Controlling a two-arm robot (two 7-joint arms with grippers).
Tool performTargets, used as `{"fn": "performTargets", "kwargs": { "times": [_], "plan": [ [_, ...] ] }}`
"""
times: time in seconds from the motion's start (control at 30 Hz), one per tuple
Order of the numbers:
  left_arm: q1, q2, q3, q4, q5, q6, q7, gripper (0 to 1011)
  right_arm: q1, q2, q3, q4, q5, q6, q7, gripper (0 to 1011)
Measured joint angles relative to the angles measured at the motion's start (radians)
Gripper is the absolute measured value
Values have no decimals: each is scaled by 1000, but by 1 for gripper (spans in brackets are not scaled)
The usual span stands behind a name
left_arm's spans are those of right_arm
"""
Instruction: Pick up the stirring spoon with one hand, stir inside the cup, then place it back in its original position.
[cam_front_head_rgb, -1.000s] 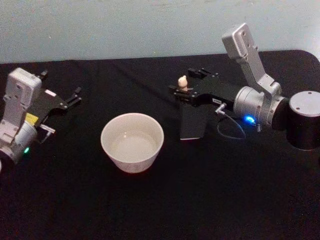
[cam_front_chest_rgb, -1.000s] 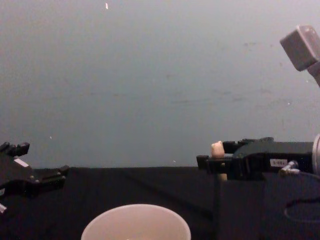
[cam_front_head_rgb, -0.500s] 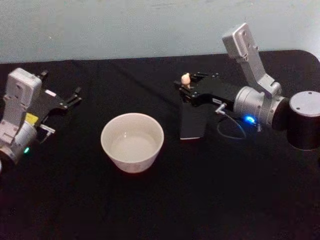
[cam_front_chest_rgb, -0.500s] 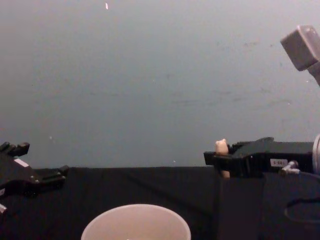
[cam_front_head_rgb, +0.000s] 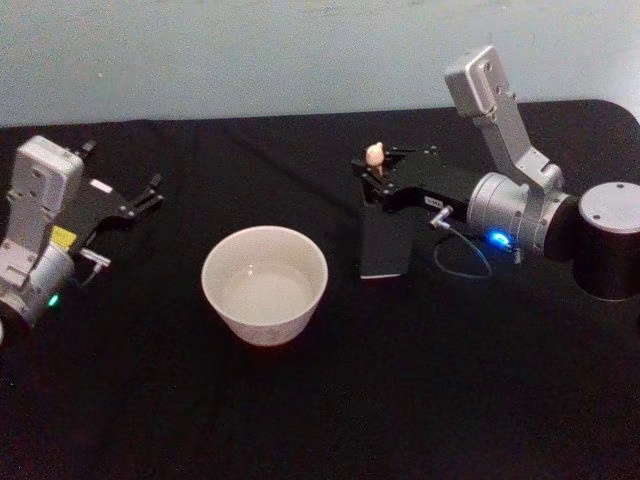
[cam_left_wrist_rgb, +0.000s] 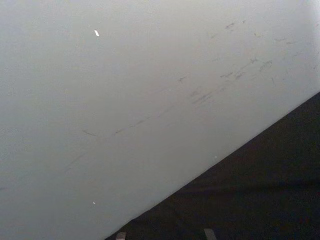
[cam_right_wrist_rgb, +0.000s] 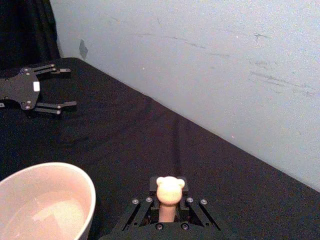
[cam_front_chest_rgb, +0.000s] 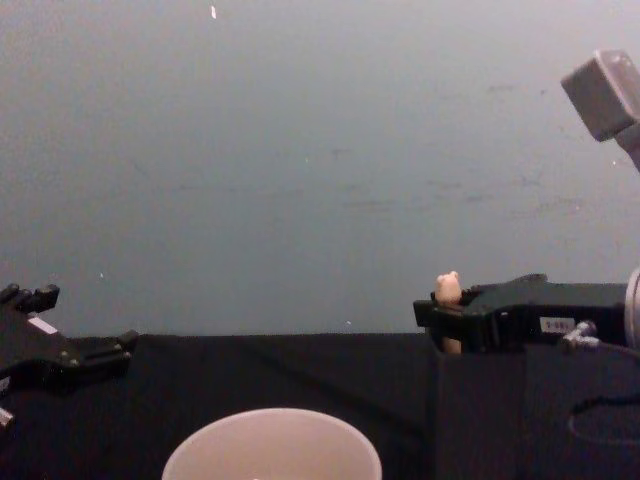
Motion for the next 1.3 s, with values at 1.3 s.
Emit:
{"fn": "performTargets", "kwargs": {
  "times": [1.3],
  "plan": [
    [0,0,0,0,0,0,0,1001,-105,57,110,-297,97,-108,-36,211]
  ]
}}
